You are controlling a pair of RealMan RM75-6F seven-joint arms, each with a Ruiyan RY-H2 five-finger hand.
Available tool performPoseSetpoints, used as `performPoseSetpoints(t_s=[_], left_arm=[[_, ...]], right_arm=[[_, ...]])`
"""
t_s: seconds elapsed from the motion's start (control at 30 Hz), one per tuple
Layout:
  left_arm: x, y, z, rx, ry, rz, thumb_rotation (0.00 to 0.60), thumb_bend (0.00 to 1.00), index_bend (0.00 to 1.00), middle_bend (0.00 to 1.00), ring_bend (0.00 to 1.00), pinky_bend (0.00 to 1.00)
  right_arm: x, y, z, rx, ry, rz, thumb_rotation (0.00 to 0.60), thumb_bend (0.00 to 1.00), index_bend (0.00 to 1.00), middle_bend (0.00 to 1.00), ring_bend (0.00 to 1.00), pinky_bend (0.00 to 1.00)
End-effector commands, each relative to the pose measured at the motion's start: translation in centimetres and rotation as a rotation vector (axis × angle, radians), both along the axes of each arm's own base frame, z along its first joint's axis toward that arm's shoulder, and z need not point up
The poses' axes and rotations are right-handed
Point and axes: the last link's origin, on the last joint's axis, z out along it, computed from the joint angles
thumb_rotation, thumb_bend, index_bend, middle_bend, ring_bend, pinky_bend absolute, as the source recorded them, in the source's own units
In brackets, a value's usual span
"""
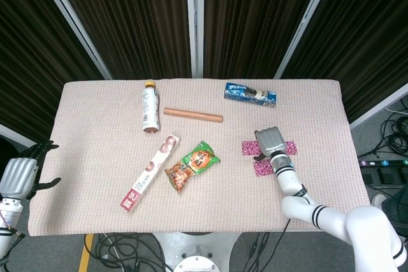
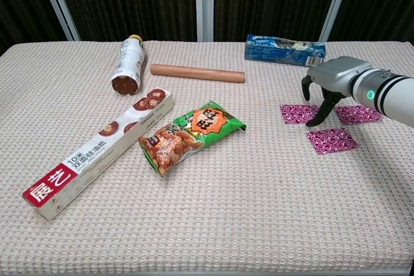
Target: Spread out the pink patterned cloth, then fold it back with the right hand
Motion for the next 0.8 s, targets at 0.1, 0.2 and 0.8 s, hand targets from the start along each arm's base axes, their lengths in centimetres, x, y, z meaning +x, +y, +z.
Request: performPoseSetpoints(t_s=[0.1,0.2,0.8], left_arm=[[-0.1,0.1,0.1,0.002,0.001,0.001,0.6,0.05,0.29,0.29,0.24,0.33],[-0.1,0.1,0.1,0.003,0.003,0.002,0.6,0.05,0.29,0.29,0.24,0.33],[-0.5,0.4,0.3,0.006,0.005,0.016,0.6,0.05,0.29,0.29,0.24,0.34]], right_arm=[[0.2,-0.4,-0.2,0.005,-0.001,0.0,0.397,0.0,0.38,1.0,1.0,1.0],[0.4,-0.6,-0.4,0.015,-0.001,0.0,0.397,0.0,0.38,1.0,1.0,1.0],[0.4,-1.1,-1.3,0.046,0.01,-0.026,0.391,0.03,0.38,1.0,1.0,1.0]])
